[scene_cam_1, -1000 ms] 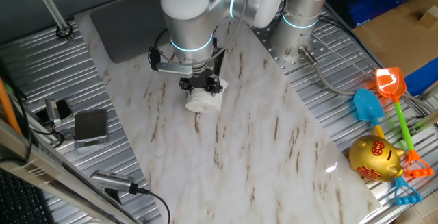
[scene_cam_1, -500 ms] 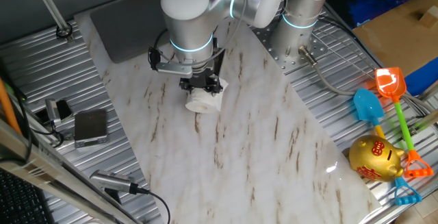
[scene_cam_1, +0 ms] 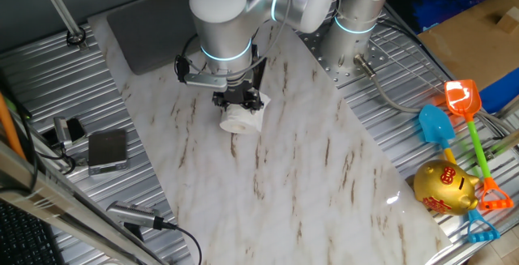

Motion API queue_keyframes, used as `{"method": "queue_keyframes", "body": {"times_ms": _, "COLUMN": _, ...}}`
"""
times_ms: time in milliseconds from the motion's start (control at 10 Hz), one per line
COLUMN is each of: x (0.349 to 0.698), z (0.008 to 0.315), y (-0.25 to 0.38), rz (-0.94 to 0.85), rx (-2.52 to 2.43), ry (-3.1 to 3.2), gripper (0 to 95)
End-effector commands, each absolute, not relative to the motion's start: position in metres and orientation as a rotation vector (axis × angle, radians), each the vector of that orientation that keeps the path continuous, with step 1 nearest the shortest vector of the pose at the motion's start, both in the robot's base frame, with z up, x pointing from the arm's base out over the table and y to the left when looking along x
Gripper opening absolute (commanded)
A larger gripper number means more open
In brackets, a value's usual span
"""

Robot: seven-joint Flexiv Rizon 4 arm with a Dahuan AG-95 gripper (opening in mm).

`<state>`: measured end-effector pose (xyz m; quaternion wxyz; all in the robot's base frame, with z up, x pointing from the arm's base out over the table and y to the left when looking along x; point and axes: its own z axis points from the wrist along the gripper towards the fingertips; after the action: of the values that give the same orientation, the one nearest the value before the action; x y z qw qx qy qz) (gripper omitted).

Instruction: Take the roll of paper down from the shelf

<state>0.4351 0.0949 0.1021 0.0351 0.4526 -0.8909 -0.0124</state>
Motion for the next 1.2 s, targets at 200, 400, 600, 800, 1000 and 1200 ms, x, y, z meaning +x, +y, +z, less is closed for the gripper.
{"method": "queue_keyframes", "body": {"times_ms": 200, "x": 0.4350, "z": 0.1026, "y": 0.0951, "rz": -0.043, "rx": 1.392, "ry": -2.737, "gripper": 0.0}}
{"method": "queue_keyframes", "body": {"times_ms": 400, "x": 0.4350, "z": 0.1026, "y": 0.0951, "rz": -0.041, "rx": 1.394, "ry": -2.735, "gripper": 0.0}}
{"method": "queue_keyframes", "body": {"times_ms": 600, "x": 0.4345, "z": 0.1024, "y": 0.0948, "rz": -0.042, "rx": 1.399, "ry": -2.735, "gripper": 0.0}}
{"method": "queue_keyframes", "body": {"times_ms": 800, "x": 0.4335, "z": 0.1029, "y": 0.0925, "rz": -0.040, "rx": 1.412, "ry": -2.733, "gripper": 0.0}}
{"method": "queue_keyframes", "body": {"times_ms": 1000, "x": 0.4313, "z": 0.1023, "y": 0.0883, "rz": -0.051, "rx": 1.411, "ry": -2.752, "gripper": 0.0}}
{"method": "queue_keyframes", "body": {"times_ms": 1200, "x": 0.4268, "z": 0.0993, "y": 0.0855, "rz": -0.049, "rx": 1.407, "ry": -2.757, "gripper": 0.0}}
